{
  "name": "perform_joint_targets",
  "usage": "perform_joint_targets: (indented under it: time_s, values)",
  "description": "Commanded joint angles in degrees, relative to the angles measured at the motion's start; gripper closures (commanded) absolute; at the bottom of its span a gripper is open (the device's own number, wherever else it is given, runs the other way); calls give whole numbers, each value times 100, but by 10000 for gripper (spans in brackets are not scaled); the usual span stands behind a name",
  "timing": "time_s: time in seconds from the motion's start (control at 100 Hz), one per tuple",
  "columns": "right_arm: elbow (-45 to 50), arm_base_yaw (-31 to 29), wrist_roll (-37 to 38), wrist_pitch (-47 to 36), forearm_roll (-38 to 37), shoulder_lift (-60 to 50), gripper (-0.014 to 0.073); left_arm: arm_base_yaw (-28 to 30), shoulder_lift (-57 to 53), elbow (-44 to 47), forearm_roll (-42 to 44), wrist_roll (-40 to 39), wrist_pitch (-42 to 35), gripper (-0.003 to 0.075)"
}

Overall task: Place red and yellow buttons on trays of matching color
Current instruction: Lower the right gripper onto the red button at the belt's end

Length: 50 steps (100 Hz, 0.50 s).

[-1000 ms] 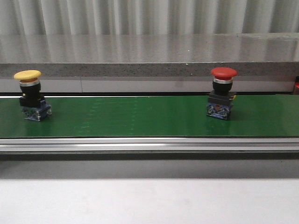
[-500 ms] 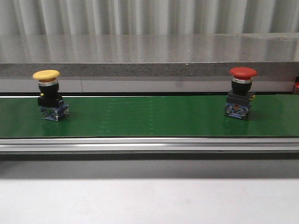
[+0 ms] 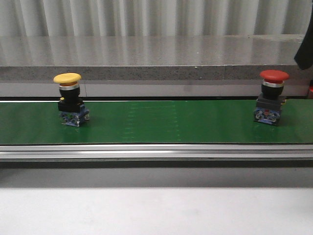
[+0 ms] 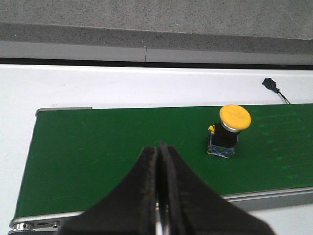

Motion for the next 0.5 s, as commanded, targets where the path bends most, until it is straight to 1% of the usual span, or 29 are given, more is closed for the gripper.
perform_joint_targets:
  time_s: [0.0,0.35,0.42,0.49]
  values:
    - [-340,92,-72,-291,84,156,-30,-32,-11,-148,-238,-3,-313,740]
    - [-812,118,-111,-599,79,1248,-24,-32,-11,-148,-238,-3,-313,740]
    - [-883,118,-111,-579,79,1391,32,-32,-11,-148,-238,-3,-313,740]
    - [-911,118,-111,-552,79,1450,141,-32,-11,-148,-238,-3,-313,740]
